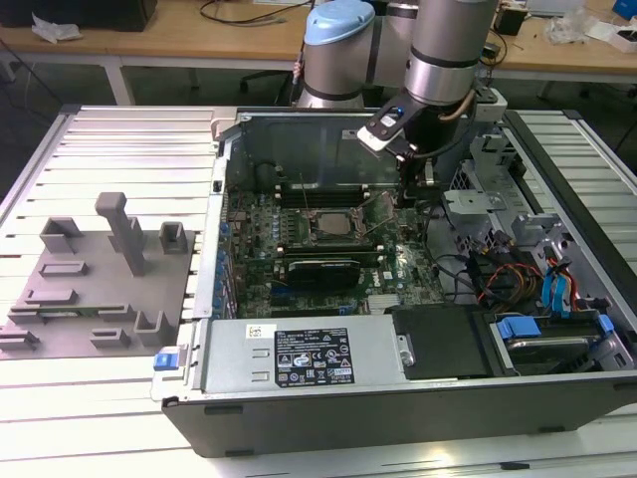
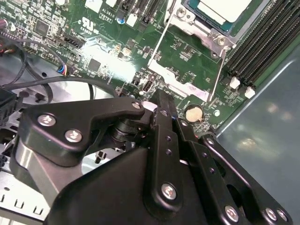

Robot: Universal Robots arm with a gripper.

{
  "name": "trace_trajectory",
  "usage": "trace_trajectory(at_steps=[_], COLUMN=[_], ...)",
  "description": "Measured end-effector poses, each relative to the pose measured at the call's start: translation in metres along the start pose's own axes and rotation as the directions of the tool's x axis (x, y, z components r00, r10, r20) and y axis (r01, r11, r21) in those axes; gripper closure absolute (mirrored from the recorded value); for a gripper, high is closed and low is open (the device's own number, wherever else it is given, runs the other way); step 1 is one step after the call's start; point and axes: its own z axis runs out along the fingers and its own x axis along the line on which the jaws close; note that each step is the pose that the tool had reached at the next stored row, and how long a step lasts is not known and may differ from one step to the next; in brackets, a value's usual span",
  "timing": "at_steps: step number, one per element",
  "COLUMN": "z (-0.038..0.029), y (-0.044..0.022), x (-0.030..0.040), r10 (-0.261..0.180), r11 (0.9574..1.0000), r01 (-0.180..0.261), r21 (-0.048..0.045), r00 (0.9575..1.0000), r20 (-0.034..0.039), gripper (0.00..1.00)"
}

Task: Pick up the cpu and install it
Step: 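Close the cpu cover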

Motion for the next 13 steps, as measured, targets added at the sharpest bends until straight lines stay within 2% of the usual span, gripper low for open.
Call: trace_trajectory(at_steps=[5,7,8,9,13], z=[0.0009,0.0016,0.0026,0.006,0.0083], y=[-0.0001,0.0,0.0001,0.0,-0.0011], x=[0.0013,0.0043,0.009,0.0118,0.0128], r10=[-0.002,-0.002,-0.002,-0.002,-0.002], r11=[1.0,1.0,1.0,1.0,1.0], r01=[0.002,0.002,0.002,0.002,0.002], r21=[-0.0002,-0.0001,-0.0001,-0.0001,-0.0001], r00=[1.0,1.0,1.0,1.0,1.0], r20=[-0.0007,-0.0017,-0.002,-0.0019,-0.002], gripper=[0.89,0.89,0.89,0.89,0.89])
